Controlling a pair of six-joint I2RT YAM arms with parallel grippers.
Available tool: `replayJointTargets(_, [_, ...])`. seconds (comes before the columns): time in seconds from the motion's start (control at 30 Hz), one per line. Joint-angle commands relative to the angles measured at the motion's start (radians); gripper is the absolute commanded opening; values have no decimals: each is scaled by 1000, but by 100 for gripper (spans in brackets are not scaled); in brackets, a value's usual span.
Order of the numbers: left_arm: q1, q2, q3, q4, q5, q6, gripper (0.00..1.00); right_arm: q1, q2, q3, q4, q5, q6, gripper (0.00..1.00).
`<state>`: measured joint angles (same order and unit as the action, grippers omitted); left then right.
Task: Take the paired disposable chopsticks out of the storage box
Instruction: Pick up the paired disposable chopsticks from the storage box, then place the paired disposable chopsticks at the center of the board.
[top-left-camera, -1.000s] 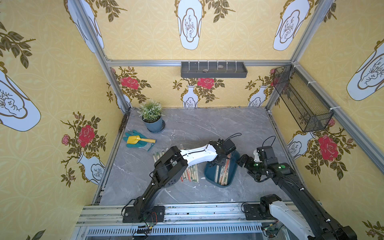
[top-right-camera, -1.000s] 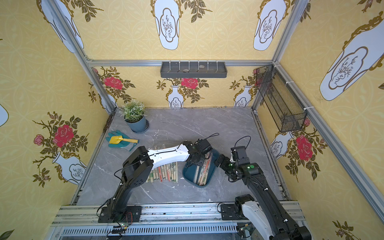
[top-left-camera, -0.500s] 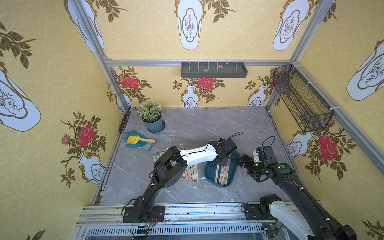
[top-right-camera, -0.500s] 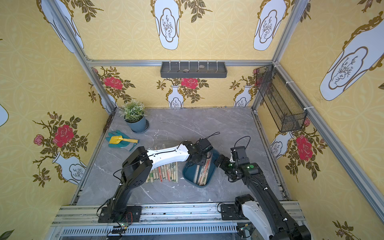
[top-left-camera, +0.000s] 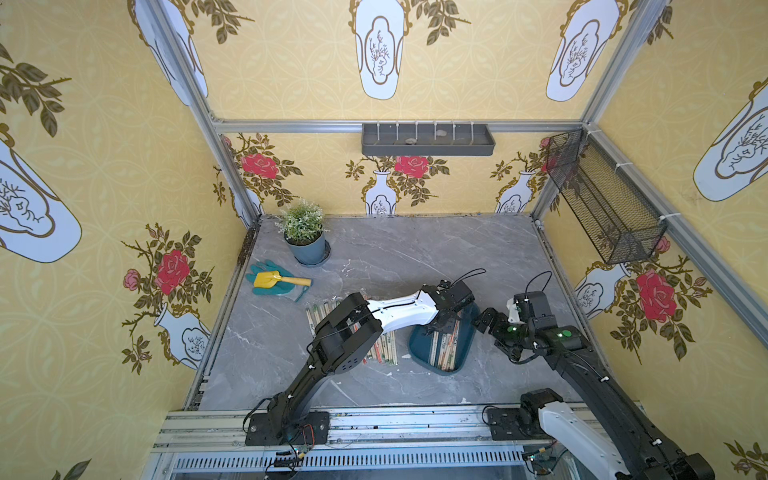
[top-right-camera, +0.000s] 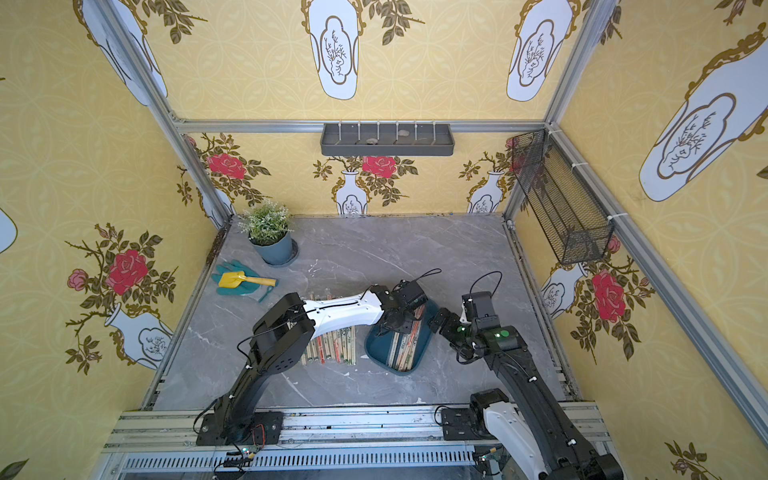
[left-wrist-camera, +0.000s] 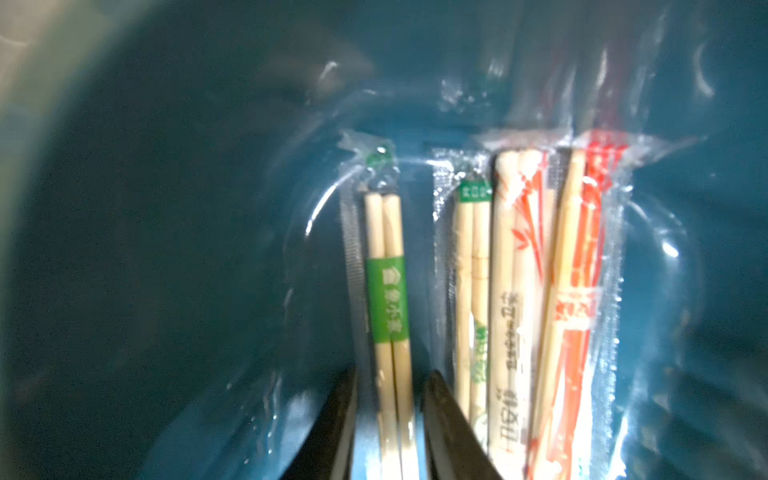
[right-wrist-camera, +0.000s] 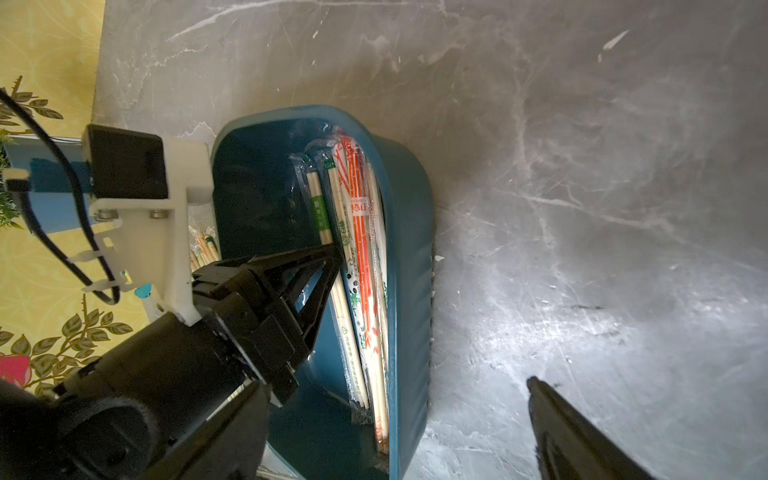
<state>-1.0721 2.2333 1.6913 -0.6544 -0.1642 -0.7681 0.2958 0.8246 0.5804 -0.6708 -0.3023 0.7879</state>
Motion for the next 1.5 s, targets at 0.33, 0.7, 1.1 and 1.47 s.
replayJointTargets(0.33, [1,-2,-26,-31,33,-8,5,1,-7,16,5,5,0,97])
replayJointTargets(0.7, [17,-224,-32,-50,-66,18,0,1,8,22,14,-2,-1,97])
replayJointTargets(1.1, [147,-472,-310,-3,-93,-158,0,0,2,25,18,-6,8,97])
replayJointTargets(1.47, [176,-434,-459,127,-35,-257,2,1,-8,23,11,-9,11,98])
